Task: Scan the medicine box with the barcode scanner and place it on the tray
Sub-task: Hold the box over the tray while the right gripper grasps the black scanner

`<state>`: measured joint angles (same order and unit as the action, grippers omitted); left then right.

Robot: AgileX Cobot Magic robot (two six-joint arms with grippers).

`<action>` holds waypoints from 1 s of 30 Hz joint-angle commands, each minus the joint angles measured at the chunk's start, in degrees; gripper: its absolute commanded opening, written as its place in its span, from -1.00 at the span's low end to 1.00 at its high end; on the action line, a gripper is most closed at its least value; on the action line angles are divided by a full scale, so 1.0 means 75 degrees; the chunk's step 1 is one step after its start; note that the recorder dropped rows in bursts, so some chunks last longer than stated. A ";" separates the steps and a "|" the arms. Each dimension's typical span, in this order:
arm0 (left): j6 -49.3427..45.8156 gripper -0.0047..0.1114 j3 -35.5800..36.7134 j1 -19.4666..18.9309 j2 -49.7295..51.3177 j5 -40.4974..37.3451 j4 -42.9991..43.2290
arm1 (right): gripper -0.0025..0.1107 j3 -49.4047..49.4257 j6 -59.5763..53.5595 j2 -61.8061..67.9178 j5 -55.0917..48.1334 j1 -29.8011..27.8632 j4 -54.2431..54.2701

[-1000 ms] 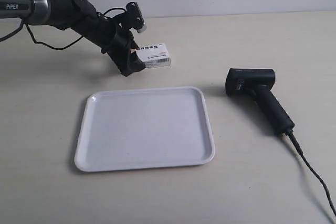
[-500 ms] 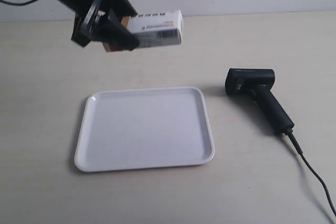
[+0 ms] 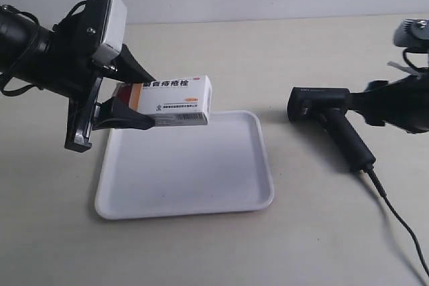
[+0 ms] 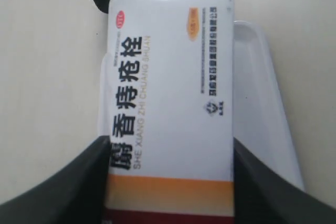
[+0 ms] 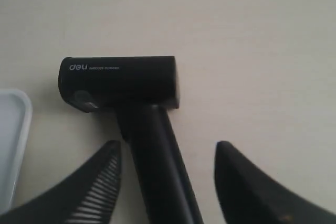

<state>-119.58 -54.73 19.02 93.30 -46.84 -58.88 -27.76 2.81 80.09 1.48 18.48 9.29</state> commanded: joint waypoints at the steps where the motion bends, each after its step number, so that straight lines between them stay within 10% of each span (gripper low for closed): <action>1: -0.0079 -0.87 0.0020 0.0010 0.0151 0.0298 -0.0161 | 0.36 -0.0798 -0.0177 0.1178 0.0101 0.0348 -0.0225; 15: -0.0079 -0.87 0.0020 0.0010 0.0545 0.0697 -0.0174 | 0.42 -0.1718 -0.0618 0.3165 0.0126 0.0474 -0.0896; 27: -0.0079 -0.87 0.0020 0.0010 0.0662 0.0697 -0.0180 | -0.92 -0.1846 -0.0971 0.3049 -0.0198 0.0364 -0.0896; 30: -0.0079 -0.87 0.0020 0.0010 0.0779 0.0762 -0.0194 | -0.96 -0.1846 -0.1043 0.2454 -0.0779 0.0384 -0.0896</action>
<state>-120.09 -54.73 19.02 98.46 -41.54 -59.25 -41.29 -4.16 102.54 -2.00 21.54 2.99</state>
